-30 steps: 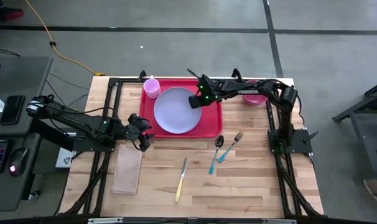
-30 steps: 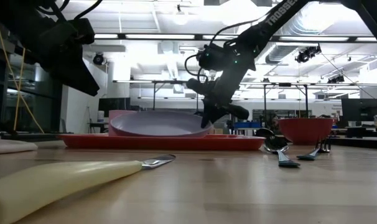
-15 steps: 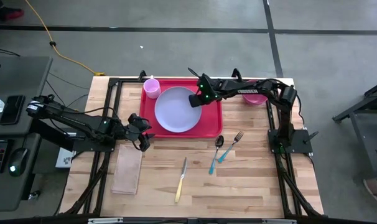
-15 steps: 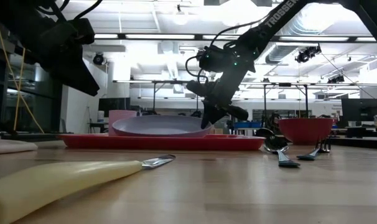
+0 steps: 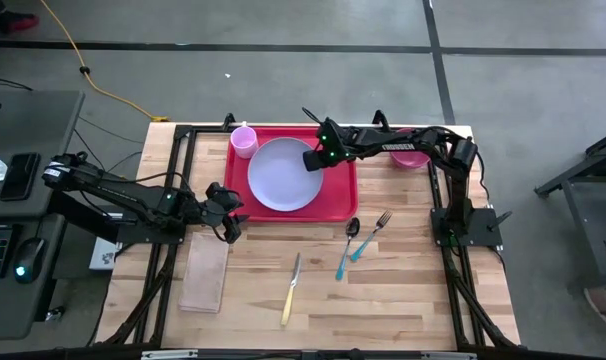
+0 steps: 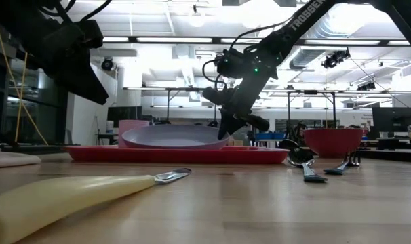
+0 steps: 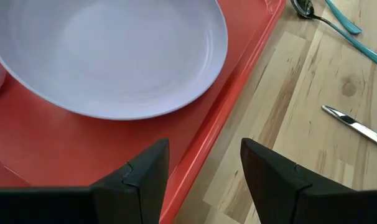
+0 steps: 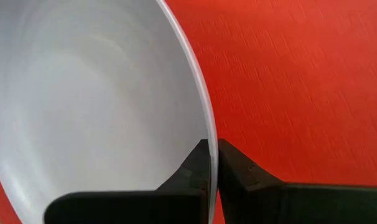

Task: Set up tray
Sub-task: Put the white plate on the red serving tray

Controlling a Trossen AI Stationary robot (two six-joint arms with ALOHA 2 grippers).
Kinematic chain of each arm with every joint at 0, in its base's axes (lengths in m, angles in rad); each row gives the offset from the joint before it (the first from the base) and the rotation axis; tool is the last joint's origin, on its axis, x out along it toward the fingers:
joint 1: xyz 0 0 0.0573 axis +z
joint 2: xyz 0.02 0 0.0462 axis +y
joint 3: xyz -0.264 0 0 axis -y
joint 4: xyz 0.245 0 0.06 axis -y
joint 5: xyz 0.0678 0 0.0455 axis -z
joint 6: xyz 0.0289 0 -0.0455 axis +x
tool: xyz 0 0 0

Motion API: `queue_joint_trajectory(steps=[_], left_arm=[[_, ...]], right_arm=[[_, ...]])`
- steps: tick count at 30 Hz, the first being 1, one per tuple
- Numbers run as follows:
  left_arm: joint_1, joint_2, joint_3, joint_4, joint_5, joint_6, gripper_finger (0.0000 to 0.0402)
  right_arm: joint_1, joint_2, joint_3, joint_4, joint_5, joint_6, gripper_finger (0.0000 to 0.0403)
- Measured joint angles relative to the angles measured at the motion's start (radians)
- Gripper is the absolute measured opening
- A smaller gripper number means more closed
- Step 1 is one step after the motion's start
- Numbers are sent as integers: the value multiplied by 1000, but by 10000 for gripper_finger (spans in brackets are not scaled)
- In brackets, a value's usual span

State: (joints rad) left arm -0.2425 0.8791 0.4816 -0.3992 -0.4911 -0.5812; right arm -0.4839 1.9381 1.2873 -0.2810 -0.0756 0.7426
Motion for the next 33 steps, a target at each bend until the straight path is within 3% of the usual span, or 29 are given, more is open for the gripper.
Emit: queue_joint_trajectory(steps=[24, 33], left_arm=[[0, 0, 0, 0, 0, 0, 230], [0, 0, 0, 0, 4, 0, 230]], right_arm=[[0, 2, 0, 16, 23, -27, 0], [15, 68, 0, 26, -2, -17, 0]])
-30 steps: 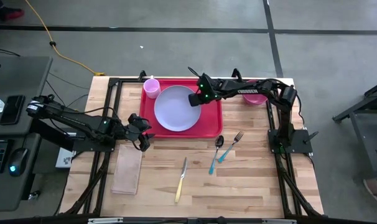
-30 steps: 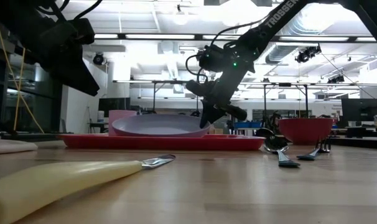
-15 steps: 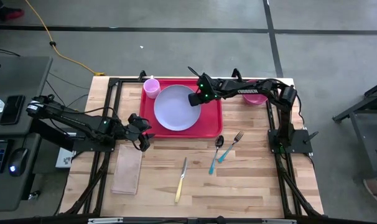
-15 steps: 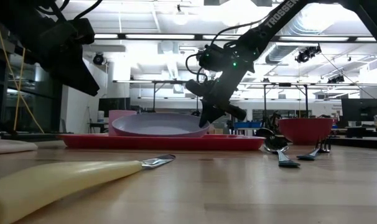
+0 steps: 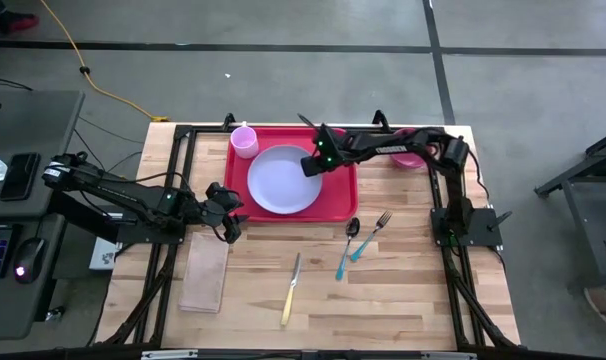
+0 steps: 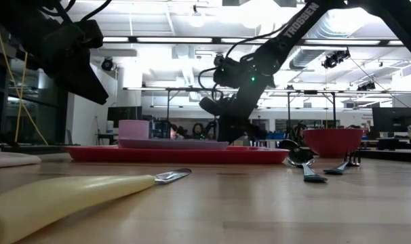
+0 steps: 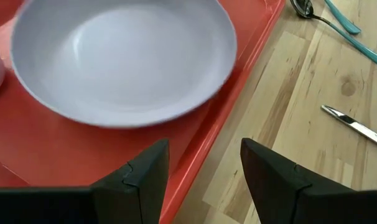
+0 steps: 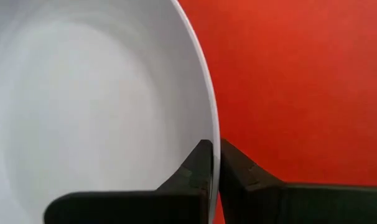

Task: Set up tray
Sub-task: Put the white plate on the red serving tray

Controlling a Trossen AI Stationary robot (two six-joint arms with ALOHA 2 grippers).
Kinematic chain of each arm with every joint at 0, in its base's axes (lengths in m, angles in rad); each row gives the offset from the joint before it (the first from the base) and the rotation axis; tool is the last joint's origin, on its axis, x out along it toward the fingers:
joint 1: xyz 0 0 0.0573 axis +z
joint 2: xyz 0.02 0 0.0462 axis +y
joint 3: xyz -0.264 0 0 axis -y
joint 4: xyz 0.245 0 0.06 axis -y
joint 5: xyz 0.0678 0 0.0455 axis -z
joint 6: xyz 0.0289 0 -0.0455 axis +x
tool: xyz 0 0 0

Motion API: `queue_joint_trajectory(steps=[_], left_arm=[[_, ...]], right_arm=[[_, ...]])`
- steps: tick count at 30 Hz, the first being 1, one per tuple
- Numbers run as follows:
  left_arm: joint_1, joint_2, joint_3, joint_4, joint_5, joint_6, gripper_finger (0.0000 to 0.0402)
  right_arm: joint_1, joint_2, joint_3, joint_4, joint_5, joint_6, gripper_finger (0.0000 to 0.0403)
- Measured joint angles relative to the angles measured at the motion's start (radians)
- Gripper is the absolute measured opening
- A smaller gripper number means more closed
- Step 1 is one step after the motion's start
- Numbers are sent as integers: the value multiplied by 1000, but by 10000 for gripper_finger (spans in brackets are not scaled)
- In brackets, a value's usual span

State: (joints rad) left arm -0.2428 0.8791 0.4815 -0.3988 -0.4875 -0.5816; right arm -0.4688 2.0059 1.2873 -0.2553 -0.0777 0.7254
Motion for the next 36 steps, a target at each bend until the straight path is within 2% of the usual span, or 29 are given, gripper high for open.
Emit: queue_joint_trajectory(steps=[36], left_arm=[[0, 0, 0, 1, 1, 0, 230]], right_arm=[[-9, 4, 0, 70, 45, -28, 2]])
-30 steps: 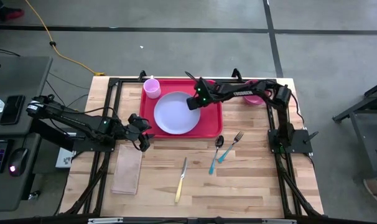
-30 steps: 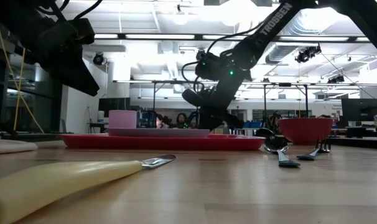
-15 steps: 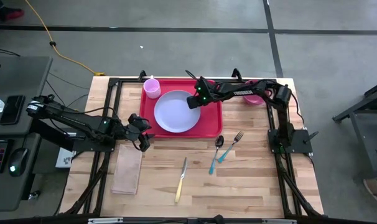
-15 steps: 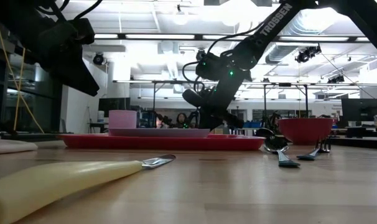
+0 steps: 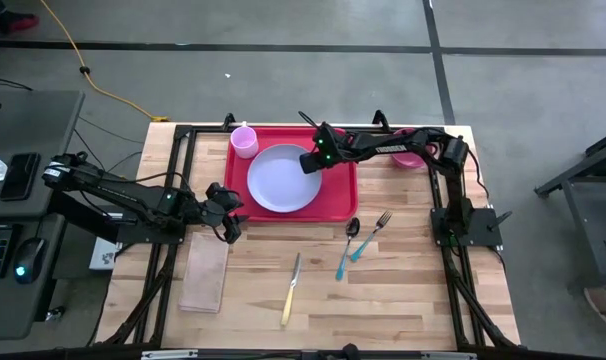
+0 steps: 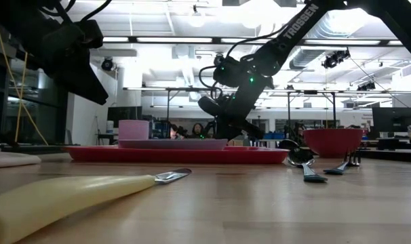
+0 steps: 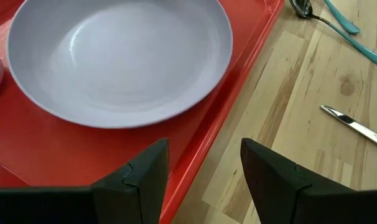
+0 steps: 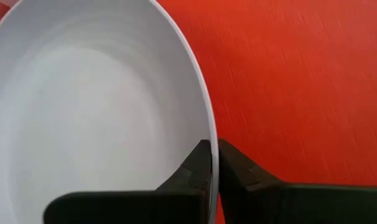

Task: Set up tray
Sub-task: Put the white plate on the red serving tray

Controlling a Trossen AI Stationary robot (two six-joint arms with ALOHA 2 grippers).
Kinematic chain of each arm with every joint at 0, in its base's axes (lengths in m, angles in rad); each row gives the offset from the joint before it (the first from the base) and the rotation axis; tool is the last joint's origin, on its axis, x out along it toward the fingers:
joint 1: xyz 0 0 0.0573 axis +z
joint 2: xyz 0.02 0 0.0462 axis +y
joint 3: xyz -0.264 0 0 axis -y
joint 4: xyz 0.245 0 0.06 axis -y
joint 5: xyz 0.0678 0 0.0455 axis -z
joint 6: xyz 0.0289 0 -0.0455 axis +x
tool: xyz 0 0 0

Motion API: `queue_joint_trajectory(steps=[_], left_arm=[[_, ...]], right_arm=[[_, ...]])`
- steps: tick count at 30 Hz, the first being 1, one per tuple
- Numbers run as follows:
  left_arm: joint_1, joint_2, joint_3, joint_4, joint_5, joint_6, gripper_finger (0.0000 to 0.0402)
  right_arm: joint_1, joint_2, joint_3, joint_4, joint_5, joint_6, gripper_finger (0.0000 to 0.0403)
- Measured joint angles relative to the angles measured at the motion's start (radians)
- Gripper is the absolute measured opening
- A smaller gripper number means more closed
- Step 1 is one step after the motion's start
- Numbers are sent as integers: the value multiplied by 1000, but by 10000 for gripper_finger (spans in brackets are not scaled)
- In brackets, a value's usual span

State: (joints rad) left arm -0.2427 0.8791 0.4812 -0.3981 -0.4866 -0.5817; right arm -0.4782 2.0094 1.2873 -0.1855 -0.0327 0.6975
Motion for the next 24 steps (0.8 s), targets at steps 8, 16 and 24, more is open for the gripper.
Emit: queue_joint_trajectory(steps=[8, 16, 24], left_arm=[[0, 0, 0, 1, 0, 0, 230], [0, 0, 0, 1, 0, 0, 230], [0, 0, 0, 4, 0, 0, 230]], right_arm=[[0, 0, 0, 4, -1, -11, 37], [0, 0, 0, 4, -3, -26, 70], [0, 0, 0, 4, -5, -26, 72]])
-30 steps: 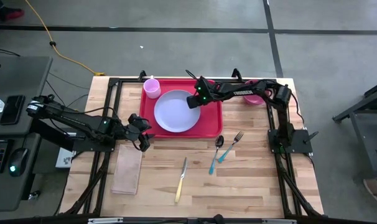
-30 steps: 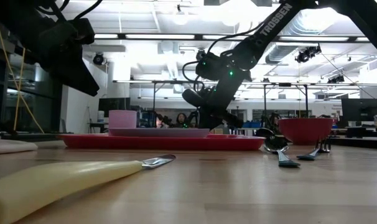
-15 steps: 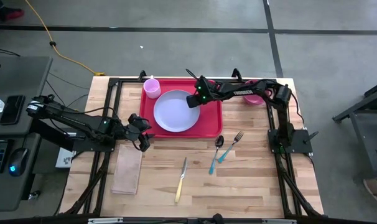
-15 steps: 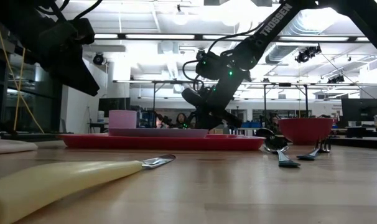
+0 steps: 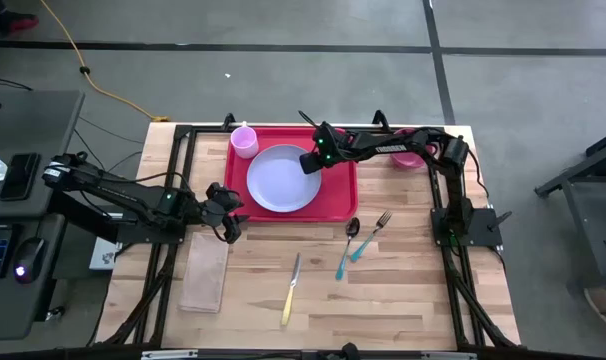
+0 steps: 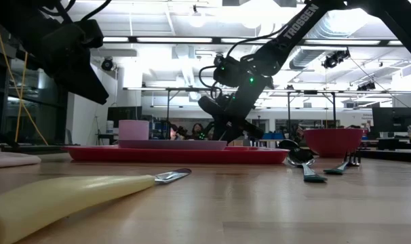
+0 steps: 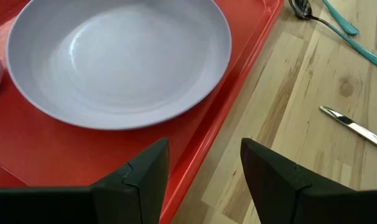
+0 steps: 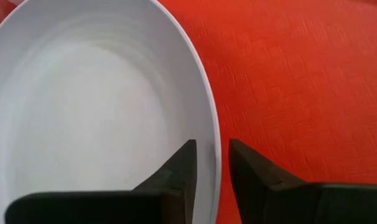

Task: Set up tray
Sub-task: Put the white plate on the red serving tray, then put the red bowl on the white plate

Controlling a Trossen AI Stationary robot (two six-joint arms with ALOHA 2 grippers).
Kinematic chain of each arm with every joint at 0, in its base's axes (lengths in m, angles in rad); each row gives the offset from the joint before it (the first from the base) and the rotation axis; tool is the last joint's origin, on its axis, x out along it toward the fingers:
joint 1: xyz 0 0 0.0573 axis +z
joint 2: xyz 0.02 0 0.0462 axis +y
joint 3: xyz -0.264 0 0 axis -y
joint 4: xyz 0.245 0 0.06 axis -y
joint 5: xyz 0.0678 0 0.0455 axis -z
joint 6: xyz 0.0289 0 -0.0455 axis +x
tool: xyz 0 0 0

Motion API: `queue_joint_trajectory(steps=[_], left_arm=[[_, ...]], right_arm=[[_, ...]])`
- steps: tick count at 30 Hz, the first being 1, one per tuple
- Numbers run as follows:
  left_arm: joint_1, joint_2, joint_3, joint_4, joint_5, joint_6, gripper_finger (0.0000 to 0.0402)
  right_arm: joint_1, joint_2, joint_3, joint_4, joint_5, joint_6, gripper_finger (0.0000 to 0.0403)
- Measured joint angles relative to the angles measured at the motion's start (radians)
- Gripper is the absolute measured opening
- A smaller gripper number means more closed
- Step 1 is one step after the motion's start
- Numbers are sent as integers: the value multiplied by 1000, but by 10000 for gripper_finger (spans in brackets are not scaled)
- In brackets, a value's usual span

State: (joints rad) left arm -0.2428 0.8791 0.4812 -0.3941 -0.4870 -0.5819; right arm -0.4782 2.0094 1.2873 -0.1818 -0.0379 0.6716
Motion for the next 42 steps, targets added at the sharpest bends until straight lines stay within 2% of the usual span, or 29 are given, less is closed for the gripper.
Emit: queue_joint_trajectory(steps=[29, 42], left_arm=[[0, 0, 0, 0, 0, 0, 230], [0, 0, 0, -1, 0, 0, 230]], right_arm=[[-21, -3, 0, 53, -46, 0, 71], [-72, -105, 0, 42, -26, -56, 71]])
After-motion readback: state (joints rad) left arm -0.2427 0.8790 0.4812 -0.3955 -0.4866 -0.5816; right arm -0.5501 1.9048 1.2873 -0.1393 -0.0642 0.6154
